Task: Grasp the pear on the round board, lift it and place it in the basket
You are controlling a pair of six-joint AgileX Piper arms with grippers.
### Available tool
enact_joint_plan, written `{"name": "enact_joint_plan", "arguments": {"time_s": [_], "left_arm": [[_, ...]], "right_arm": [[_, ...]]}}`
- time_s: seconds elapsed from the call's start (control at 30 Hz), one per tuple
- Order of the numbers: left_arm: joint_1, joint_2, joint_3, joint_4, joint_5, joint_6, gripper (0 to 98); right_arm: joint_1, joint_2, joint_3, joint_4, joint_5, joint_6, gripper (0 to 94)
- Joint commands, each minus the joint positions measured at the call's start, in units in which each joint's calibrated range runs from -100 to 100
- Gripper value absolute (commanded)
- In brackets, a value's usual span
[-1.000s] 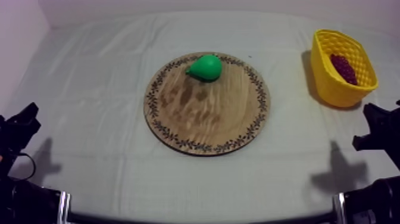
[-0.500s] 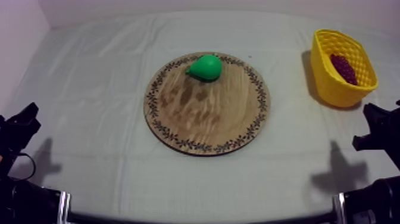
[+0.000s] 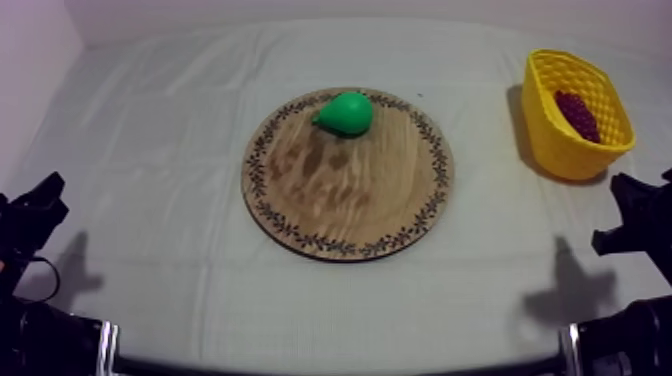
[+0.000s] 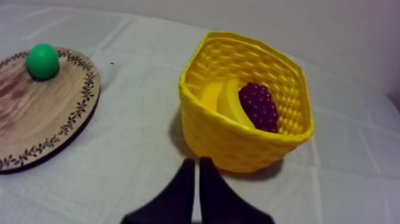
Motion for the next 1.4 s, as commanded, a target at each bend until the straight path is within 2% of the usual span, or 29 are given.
{"name": "enact_joint_plan", "arguments": {"time_s": [0.0,0.3,0.5,0.7,0.83,1.37], "left_arm": [[0.0,0.0,0.0,-0.02,0.0,0.0,0.1],[0.0,0.0,0.0,-0.02,0.0,0.0,0.1],[0.0,0.0,0.0,-0.02,0.0,0.0,0.1],[0.0,0.0,0.0,-0.02,0.0,0.0,0.1],[0.0,0.0,0.0,-0.02,0.0,0.0,0.1],[0.0,0.0,0.0,-0.02,0.0,0.0,0.1]], "right_arm": [[0.0,0.0,0.0,0.0,0.1,1.2,0.7],[0.3,0.0,-0.1,-0.1,-0.9,-1.5,0.7],[0.9,2.7,-3.3,-1.9,-3.2,1.6,0.7],[0.2,11.1,-14.4,-3.9,-2.7,4.1,0.7],[-0.7,18.7,-23.6,-5.0,-0.9,5.6,0.7],[-6.4,54.6,-59.0,-6.0,11.4,12.4,0.7]]}}
